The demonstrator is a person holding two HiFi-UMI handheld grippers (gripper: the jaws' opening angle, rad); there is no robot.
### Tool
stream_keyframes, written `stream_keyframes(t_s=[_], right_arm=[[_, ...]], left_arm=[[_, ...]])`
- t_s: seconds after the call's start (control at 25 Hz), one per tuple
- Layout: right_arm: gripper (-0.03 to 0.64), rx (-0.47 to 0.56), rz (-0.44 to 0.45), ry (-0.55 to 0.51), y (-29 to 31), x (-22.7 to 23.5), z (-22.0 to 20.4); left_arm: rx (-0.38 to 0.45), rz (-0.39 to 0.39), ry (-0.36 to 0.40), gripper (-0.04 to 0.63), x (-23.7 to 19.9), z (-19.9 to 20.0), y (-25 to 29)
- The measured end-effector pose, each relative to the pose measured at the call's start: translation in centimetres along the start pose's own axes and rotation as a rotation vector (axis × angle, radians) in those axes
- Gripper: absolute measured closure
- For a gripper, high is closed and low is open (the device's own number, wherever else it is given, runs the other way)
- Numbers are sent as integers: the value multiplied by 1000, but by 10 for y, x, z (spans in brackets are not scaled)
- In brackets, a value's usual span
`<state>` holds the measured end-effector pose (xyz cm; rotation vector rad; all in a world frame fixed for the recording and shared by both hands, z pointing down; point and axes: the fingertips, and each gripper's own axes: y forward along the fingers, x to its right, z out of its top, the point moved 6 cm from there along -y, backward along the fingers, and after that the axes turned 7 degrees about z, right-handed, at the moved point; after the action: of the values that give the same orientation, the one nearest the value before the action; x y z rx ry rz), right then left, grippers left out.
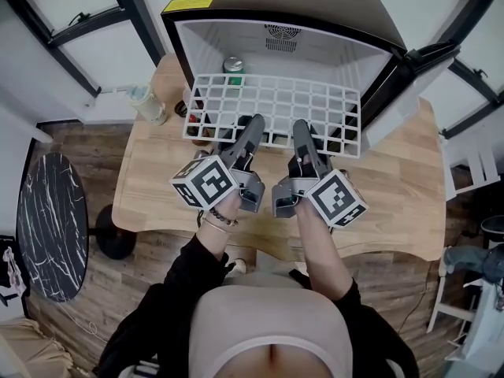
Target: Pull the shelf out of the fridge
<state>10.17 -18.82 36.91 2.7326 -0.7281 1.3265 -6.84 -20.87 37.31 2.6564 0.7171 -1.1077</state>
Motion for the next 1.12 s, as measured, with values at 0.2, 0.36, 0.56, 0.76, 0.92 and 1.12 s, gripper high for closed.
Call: stream_keyframes(t_s=[0.2,0.36,0.56,0.76,0.92,1.12], right_arm=[[506,-6,3,43,-8,-5,-8],[506,-1,0,51,-14,-8,-13],[505,8,1,42,-26,-15,-16],[505,4,8,-3,-37,-27,-22],[505,5,5,-23,-48,-37,-31],[505,12,4,-29,-63,-55,-48]], left_arm=[[0,15,25,440,2,0,-13],[-3,11,32,440,3,-1,-21],[-10,-1,45,441,9,-2,-31],[-12,-6,46,440,13,-3,-47],[-14,-11,51,440,14,-3,-64],[-8,-14,53,442,13,-1,-94]])
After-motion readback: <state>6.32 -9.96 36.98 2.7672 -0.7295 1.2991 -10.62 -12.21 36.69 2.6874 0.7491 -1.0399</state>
